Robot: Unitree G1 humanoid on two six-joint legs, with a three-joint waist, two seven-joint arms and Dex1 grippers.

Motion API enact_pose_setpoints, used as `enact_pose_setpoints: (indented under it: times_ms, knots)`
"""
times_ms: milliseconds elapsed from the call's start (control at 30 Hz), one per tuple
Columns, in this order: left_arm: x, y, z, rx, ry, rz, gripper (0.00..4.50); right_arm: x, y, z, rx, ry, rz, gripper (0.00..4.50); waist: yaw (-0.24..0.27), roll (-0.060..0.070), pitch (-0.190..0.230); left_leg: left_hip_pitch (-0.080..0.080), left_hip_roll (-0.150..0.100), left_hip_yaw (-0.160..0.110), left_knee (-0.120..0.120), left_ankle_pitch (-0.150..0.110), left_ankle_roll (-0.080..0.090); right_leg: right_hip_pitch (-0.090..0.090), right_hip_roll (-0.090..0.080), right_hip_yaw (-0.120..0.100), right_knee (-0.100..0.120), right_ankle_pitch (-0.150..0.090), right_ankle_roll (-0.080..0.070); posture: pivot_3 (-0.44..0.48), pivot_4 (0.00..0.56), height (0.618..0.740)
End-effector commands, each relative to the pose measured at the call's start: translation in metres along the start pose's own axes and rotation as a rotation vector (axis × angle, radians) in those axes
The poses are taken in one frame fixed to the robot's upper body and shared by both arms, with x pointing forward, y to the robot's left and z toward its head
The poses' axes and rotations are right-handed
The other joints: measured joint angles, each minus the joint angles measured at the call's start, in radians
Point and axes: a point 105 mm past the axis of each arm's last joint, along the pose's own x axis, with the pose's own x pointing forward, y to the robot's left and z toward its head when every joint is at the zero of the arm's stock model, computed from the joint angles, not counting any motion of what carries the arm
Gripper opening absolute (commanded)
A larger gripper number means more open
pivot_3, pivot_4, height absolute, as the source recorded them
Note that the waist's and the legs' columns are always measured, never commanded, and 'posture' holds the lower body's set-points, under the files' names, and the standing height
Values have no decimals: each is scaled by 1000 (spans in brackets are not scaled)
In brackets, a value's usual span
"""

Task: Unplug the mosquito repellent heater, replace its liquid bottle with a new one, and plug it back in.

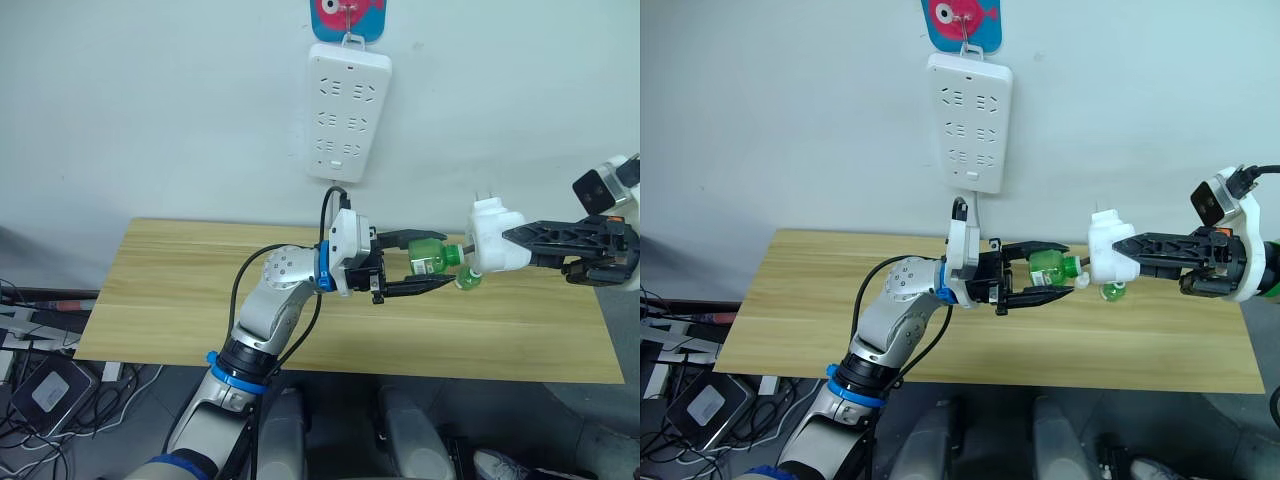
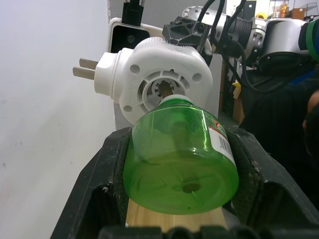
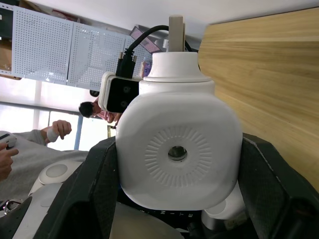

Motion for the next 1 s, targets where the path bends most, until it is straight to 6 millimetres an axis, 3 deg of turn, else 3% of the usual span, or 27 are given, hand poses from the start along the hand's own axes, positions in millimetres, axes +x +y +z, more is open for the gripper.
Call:
enact_pose_setpoints:
  times_ms: [33, 567, 1000]
  knots:
    - [7, -8, 9, 36, -30, -56, 2300, -2, 12, 5, -31, -7, 25, 2934, 0, 0, 0, 0, 0, 0, 0, 0, 0, 0, 0, 0, 0, 0, 0, -124, 325, 740]
    - [6, 1, 11, 61, -18, -40, 2300, -5, 17, 5, -34, 8, 28, 2934, 0, 0, 0, 0, 0, 0, 0, 0, 0, 0, 0, 0, 0, 0, 0, -127, 325, 740]
    - [10, 19, 14, 76, -39, 29, 2300, -2, 18, -2, -36, 41, 41, 2934, 0, 0, 0, 0, 0, 0, 0, 0, 0, 0, 0, 0, 0, 0, 0, -130, 328, 740]
